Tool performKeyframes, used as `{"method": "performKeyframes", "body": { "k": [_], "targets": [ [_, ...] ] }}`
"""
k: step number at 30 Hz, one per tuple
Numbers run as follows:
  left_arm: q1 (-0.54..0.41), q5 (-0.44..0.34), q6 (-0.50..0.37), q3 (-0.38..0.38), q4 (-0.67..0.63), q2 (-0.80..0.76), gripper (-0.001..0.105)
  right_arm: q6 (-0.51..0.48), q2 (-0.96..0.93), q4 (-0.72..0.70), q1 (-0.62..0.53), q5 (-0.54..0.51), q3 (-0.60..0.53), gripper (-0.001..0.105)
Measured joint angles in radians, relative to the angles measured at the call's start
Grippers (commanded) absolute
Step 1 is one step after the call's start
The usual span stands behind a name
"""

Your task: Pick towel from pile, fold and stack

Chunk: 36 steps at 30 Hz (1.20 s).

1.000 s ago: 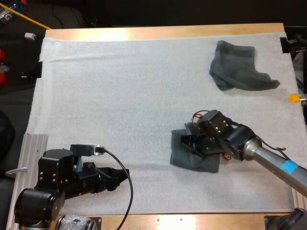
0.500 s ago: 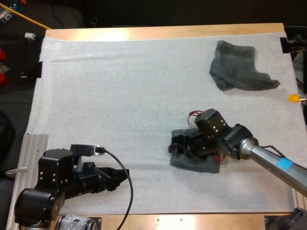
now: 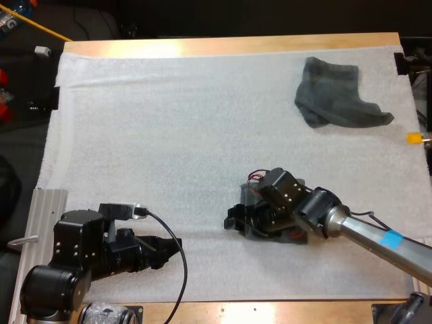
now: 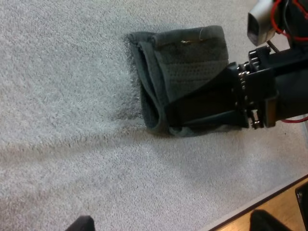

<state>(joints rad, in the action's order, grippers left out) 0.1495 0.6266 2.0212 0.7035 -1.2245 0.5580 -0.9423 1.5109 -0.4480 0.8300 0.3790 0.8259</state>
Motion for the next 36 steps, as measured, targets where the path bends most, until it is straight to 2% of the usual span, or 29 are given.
{"method": "performKeyframes", "body": {
  "k": [13,18,22,25,36],
  "targets": [
    [0.000,0.000,-0.017,0.000,0.000,0.000,0.062,-0.013,-0.007,-0.003,0.022,-0.007,0.000,0.071],
    [0.000,0.000,-0.024,0.000,0.000,0.000,0.062,-0.020,-0.112,-0.026,0.022,-0.116,0.000,0.071],
    [0.000,0.000,-0.031,0.000,0.000,0.000,0.062,-0.065,-0.214,-0.099,0.022,-0.234,0.000,0.071],
    [0.006,0.000,-0.044,0.000,0.000,0.000,0.062,-0.104,-0.291,-0.173,0.022,-0.286,0.006,0.071],
    [0.047,0.000,-0.089,0.000,0.000,0.000,0.062,-0.126,-0.594,-0.472,0.022,-0.331,0.005,0.071]
  ]
}}
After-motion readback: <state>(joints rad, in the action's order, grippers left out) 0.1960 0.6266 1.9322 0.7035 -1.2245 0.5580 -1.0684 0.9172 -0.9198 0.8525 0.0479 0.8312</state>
